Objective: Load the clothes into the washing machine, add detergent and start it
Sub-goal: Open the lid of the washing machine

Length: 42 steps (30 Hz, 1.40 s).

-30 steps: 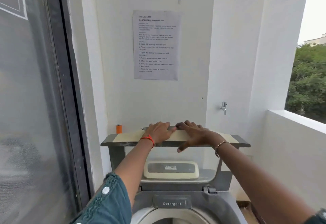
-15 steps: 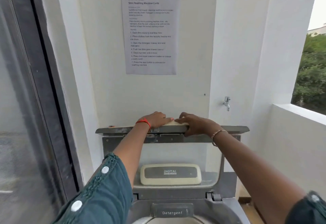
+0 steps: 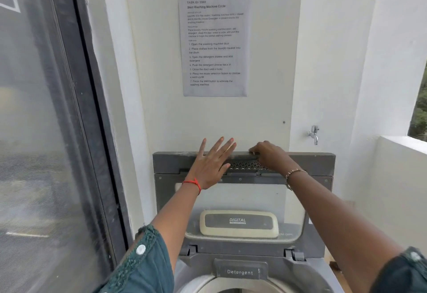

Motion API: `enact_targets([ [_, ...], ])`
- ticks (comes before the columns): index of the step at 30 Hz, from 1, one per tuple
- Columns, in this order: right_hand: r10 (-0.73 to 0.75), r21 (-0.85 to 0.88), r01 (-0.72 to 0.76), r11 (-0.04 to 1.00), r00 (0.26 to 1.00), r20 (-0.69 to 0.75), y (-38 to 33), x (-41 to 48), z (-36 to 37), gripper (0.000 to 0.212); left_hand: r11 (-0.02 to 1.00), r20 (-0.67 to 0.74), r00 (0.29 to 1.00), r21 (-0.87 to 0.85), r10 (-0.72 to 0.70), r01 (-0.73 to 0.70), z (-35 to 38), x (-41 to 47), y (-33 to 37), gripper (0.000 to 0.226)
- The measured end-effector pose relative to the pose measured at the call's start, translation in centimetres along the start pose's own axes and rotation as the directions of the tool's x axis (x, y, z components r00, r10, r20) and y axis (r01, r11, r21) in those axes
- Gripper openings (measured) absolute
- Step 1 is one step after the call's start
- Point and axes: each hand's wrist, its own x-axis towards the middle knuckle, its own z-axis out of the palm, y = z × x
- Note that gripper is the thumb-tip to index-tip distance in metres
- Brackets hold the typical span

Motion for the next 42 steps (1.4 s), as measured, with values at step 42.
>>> enact_targets([
  [42, 0.017, -0.4, -0.095, 0.912, 0.981, -0.194, -0.5, -9.5, 10.6, 0.09, 0.985, -0.005, 0.986, 0.049, -0.167, 0.167, 6.1, -8.2, 6.3, 0.084],
])
